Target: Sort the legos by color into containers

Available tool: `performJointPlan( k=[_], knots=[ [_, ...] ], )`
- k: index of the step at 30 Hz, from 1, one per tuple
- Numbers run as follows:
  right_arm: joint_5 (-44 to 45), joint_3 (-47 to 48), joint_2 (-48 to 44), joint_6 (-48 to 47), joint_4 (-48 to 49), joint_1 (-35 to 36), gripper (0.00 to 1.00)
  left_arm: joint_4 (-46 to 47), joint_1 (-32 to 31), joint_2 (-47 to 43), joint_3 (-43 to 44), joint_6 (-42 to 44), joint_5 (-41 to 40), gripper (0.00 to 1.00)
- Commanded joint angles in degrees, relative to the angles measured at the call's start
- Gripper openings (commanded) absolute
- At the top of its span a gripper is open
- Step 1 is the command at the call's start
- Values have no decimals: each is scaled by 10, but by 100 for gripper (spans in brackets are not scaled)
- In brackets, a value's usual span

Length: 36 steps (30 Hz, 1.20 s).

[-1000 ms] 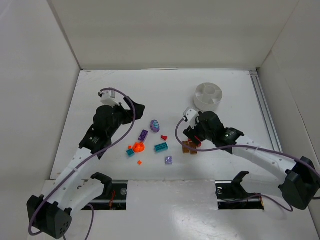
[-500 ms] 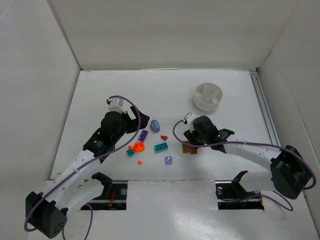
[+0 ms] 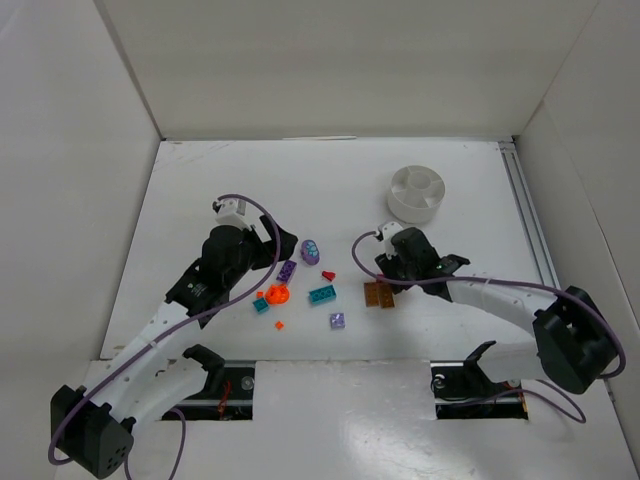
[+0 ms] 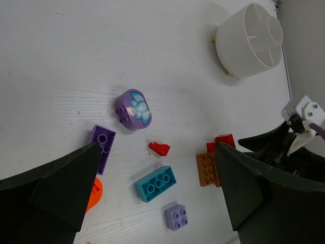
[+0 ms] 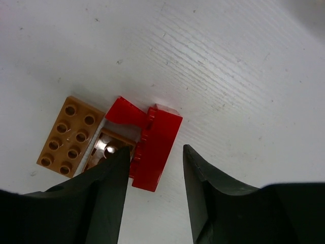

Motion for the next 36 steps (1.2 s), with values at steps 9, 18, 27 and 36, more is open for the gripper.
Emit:
performJointPlan(
  k=[9,18,27,36],
  knots=[
    [-53,2,13,-15,60,-10,24,8,-3,0,-5,-2,-7,93],
    [-116,67,-86,-134,60,-56,14,14,-3,26,24,22,28,95],
    [-197,198,-51,-318,113,-223,12,39,-3,107,71,60,72,96],
    [-307,287,84,-363,201,-318,12,23,-3,148,95,65,73,96]
  ],
)
